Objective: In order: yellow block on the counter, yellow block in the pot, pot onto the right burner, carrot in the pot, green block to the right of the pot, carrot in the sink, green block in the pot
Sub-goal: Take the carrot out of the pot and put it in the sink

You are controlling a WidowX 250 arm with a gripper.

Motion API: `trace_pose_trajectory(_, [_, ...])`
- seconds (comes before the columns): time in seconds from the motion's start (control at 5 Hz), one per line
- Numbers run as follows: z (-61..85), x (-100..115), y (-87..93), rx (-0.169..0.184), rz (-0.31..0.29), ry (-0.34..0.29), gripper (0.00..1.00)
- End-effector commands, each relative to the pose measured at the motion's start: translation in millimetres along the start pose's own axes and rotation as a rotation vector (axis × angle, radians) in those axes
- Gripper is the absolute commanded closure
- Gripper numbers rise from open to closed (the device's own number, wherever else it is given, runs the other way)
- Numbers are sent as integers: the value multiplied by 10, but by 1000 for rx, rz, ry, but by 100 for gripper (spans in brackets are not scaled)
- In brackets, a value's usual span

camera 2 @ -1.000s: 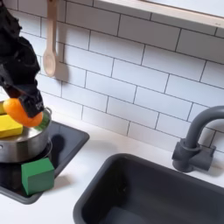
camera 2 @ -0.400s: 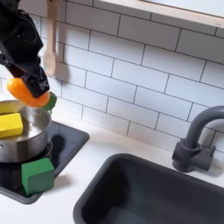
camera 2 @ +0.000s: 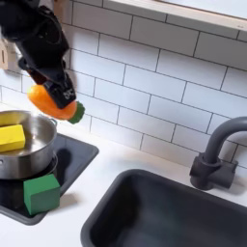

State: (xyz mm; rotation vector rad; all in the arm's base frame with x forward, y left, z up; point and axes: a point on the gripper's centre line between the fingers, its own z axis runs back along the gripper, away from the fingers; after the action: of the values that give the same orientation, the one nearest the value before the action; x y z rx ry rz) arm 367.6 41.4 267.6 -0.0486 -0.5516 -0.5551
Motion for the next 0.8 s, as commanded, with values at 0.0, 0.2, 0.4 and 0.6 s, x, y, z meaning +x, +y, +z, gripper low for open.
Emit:
trace_pose_trajectory(0.0, [-170,78,-505,-104,-51,9,100])
trace_pose_trajectory(0.2, [-273,97,-673,-142,-71,19,100])
trace_pose_trajectory(0.4, [-391,96,-817,-166,-97,35,100])
trace_pose_trajectory(0.6, [-531,99,-983,-199,-127,57,100])
